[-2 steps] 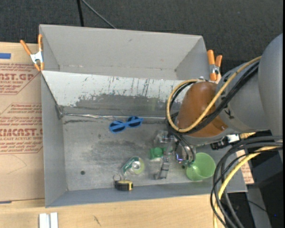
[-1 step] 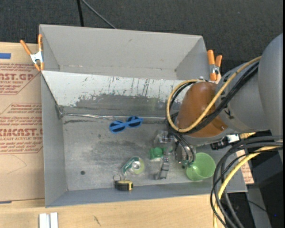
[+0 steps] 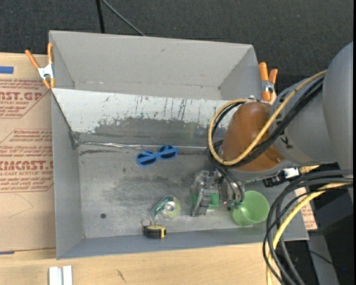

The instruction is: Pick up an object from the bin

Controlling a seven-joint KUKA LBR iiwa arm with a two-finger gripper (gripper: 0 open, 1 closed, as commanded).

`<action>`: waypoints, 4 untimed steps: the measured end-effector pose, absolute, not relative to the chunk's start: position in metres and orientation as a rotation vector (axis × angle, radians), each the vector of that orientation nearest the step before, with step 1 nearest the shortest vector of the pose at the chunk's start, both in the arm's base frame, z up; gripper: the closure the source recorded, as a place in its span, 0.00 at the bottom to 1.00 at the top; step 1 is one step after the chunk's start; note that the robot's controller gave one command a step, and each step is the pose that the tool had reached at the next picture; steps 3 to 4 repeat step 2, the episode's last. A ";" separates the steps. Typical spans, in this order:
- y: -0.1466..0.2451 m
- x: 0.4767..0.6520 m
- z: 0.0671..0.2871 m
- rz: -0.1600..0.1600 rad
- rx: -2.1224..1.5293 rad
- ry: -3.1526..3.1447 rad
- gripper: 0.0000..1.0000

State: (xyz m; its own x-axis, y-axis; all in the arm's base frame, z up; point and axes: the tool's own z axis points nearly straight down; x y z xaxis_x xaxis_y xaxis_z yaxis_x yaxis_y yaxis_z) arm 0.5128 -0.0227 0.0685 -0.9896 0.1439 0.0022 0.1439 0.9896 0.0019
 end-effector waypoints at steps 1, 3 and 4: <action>-0.022 0.515 0.135 -0.002 -0.226 -3.140 1.00; -0.021 0.517 0.202 -0.002 -0.224 -3.142 1.00; -0.021 0.517 0.202 -0.002 -0.224 -3.142 1.00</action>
Offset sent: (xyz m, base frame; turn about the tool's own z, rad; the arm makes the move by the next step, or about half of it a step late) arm 0.0002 -0.0001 0.0631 0.0000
